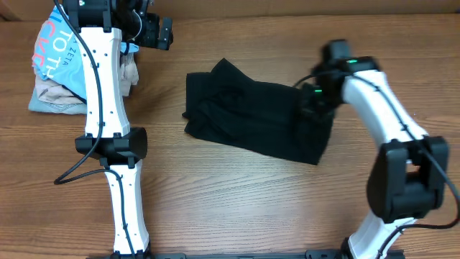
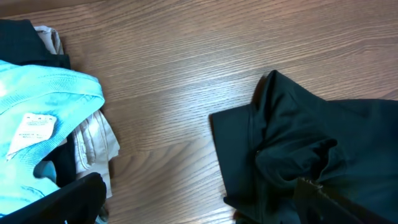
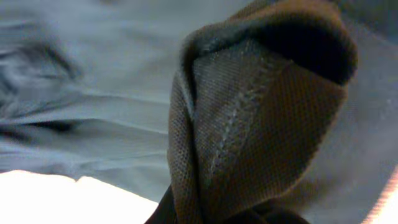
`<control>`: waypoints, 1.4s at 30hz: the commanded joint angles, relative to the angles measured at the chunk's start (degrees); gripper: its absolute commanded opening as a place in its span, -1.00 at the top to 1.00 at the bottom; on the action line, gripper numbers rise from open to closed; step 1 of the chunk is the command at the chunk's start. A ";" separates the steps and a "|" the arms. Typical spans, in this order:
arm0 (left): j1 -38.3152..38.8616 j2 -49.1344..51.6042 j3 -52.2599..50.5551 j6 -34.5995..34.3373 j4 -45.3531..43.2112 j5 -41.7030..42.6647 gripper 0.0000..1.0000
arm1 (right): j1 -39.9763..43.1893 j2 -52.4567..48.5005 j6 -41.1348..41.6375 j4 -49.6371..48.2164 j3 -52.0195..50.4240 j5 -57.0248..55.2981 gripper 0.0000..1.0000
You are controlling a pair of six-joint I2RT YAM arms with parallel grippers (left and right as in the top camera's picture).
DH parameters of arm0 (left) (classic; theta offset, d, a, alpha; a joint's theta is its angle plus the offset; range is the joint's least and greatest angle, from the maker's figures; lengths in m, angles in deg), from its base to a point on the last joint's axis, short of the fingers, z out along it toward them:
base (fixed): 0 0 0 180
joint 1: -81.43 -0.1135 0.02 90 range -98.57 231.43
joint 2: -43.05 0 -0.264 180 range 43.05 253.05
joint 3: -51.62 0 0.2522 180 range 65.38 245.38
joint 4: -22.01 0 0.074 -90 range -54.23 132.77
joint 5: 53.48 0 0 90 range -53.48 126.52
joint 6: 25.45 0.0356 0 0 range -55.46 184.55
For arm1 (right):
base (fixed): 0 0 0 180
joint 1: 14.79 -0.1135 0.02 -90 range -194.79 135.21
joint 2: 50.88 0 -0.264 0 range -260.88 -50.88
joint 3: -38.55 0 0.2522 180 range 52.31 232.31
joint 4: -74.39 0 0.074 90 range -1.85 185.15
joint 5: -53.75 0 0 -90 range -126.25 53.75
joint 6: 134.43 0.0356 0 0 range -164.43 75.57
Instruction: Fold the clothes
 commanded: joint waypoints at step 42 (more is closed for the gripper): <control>6.58 -0.87 -48.87 12.52 -21.49 7.48 -0.99 | 1.51 2.08 -0.61 7.87 9.92 -4.96 -1.00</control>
